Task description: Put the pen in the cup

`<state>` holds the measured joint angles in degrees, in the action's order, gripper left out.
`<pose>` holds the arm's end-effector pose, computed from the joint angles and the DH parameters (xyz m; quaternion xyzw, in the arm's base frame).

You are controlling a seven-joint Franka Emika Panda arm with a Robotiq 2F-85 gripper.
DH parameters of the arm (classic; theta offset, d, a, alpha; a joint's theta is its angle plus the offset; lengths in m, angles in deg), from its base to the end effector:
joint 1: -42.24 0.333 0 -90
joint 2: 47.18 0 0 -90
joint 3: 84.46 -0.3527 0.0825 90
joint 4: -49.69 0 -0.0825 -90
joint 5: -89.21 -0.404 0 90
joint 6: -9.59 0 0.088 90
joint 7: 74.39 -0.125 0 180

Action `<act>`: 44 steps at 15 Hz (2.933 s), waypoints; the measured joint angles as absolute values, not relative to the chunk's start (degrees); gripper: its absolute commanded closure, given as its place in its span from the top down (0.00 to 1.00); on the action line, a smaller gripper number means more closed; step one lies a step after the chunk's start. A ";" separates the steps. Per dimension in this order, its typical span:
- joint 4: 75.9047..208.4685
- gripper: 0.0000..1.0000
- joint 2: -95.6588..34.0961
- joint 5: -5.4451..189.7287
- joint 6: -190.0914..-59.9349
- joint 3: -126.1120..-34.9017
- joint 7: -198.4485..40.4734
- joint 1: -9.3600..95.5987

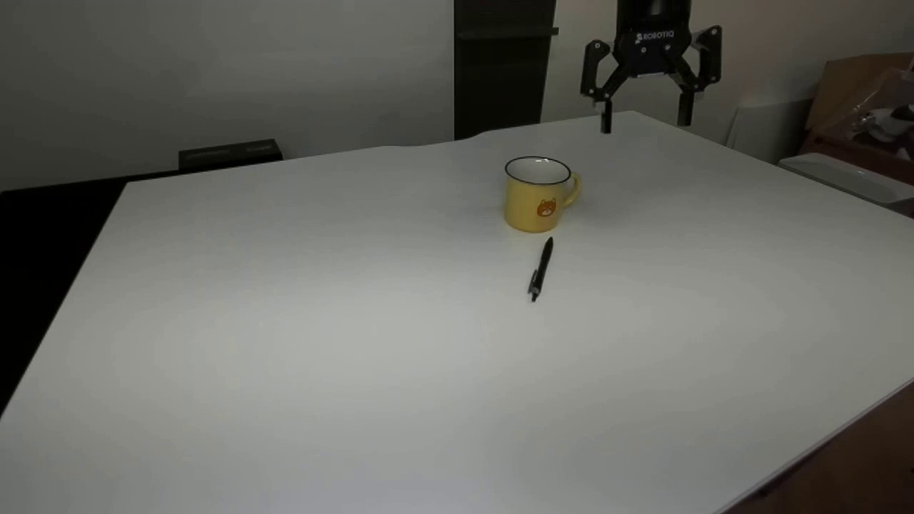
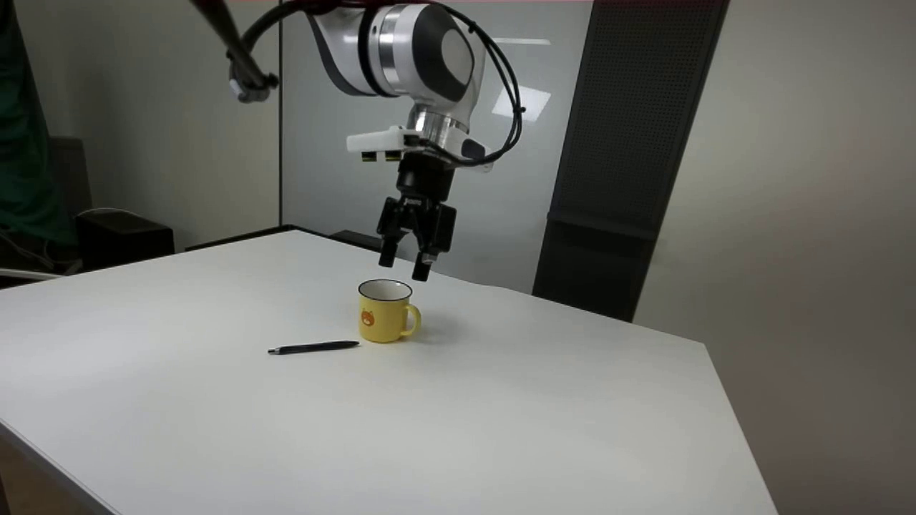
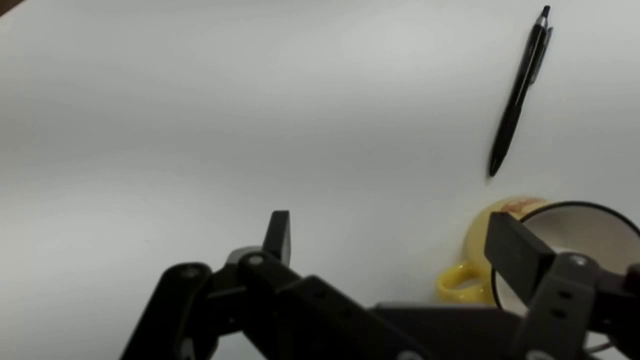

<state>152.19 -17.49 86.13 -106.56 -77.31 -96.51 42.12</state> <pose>0.6474 -0.0733 0.2461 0.9552 -0.2621 -0.1348 0.0271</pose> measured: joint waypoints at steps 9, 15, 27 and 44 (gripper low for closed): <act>162.54 1.00 -21.88 85.81 -114.09 -80.08 -94.01 44.14; 170.26 1.00 -21.84 75.90 -130.72 -85.32 -94.86 46.66; 180.14 1.00 -15.59 65.65 -166.49 -79.48 -105.65 54.21; 175.85 0.53 -10.84 73.83 -155.90 -66.82 -118.68 68.82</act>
<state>175.85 -10.84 73.83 -155.90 -66.82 -118.68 68.82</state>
